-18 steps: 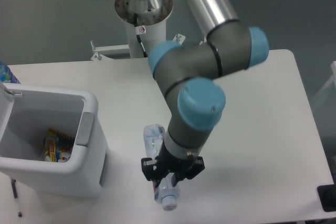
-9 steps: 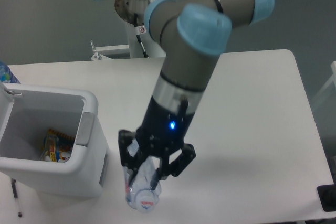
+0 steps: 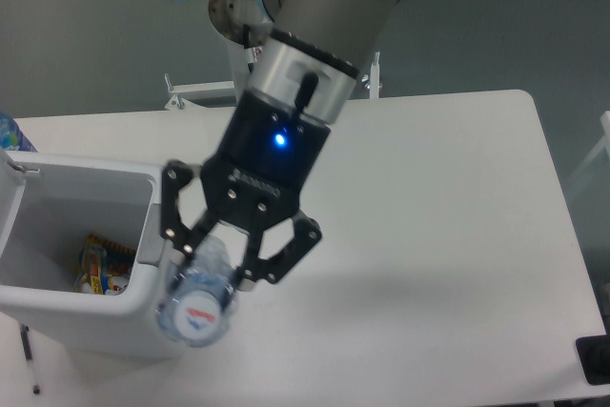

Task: Place the trash in the trash can
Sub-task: 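Lift the bottle upright and carry it toward the bin, then lower the bottle into the bin and open the gripper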

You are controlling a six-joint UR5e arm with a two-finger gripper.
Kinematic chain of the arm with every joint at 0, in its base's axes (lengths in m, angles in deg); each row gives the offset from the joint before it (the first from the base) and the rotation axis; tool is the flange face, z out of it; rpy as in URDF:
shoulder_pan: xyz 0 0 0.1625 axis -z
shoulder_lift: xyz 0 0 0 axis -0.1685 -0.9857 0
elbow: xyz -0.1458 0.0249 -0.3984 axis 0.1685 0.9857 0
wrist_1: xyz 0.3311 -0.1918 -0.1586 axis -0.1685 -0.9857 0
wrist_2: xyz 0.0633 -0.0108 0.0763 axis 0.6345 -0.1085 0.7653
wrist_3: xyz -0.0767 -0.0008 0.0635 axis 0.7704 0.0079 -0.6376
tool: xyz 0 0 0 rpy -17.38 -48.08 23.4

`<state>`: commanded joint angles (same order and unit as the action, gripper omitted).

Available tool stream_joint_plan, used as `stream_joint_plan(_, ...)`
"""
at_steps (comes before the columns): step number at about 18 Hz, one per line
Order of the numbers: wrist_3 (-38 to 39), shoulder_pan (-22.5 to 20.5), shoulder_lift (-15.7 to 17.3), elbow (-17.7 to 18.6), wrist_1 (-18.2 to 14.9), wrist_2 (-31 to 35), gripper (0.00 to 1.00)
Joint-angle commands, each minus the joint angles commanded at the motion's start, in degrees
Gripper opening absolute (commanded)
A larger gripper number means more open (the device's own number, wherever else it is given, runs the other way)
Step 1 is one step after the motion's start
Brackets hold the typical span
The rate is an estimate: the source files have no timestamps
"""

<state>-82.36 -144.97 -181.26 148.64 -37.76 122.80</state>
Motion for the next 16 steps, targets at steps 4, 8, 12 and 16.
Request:
stream_joint_plan(4,0.0,2.5,0.4,0.8,0.0,-0.3,0.38)
stream_joint_plan(8,-0.9,4.8,1.4,3.9,0.3,-0.3,0.38)
stream_joint_plan(12,-5.9,6.9,2.6,9.4,1.8,-0.3,0.41)
stream_joint_plan(16,-9.8,7.4,2.9,12.4,1.8,-0.3,0.49)
